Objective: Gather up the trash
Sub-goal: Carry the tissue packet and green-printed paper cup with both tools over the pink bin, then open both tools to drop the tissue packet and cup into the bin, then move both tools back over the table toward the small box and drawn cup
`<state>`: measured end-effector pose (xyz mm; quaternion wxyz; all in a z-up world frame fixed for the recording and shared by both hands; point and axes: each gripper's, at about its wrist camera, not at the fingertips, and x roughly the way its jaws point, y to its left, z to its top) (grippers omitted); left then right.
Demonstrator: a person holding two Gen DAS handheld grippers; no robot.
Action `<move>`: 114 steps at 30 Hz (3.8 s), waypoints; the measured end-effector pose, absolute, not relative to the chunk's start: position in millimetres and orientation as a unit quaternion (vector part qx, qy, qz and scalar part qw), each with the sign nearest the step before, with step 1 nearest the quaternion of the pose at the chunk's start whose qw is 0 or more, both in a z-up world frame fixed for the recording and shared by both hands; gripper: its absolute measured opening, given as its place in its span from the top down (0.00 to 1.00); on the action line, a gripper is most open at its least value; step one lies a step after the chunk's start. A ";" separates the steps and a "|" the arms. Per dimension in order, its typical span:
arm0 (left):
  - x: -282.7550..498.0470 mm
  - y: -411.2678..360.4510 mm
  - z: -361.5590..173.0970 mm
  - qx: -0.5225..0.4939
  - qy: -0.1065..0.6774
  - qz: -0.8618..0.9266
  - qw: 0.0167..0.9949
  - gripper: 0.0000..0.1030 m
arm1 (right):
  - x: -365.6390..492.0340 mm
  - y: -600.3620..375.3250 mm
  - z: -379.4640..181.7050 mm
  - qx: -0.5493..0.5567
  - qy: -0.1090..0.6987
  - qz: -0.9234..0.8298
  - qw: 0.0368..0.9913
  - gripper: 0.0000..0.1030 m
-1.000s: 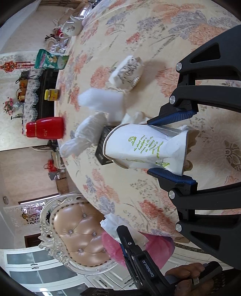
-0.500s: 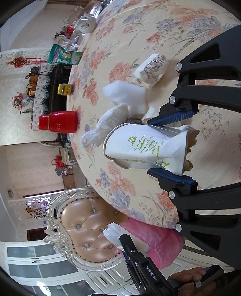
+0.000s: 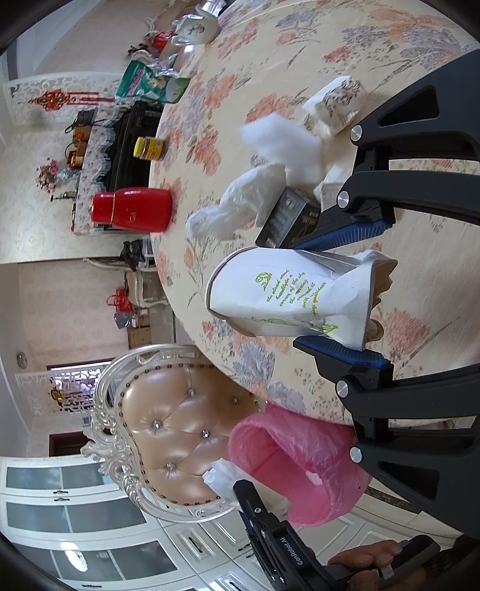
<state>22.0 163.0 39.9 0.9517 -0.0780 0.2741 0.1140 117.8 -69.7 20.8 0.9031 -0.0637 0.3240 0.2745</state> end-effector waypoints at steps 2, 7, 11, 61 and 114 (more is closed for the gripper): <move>18.1 169.6 41.1 -0.080 0.272 0.121 0.951 0.75 | 117.2 -65.0 21.5 -0.066 0.323 0.279 0.902 0.56; 9.0 185.5 43.5 -0.084 0.269 0.136 0.950 0.75 | 115.8 -48.9 22.1 -0.072 0.322 0.290 0.898 0.56; 3.8 194.6 45.1 -0.085 0.266 0.145 0.949 0.75 | 114.3 -35.4 22.2 -0.077 0.322 0.298 0.895 0.56; -22.0 284.7 42.4 -0.117 0.265 0.234 0.928 0.73 | 103.0 125.3 21.7 -0.117 0.328 0.421 0.838 0.56; 4.9 218.0 35.0 -0.115 0.276 0.187 0.936 0.38 | 130.5 -3.0 22.3 -0.078 0.317 0.337 0.883 0.36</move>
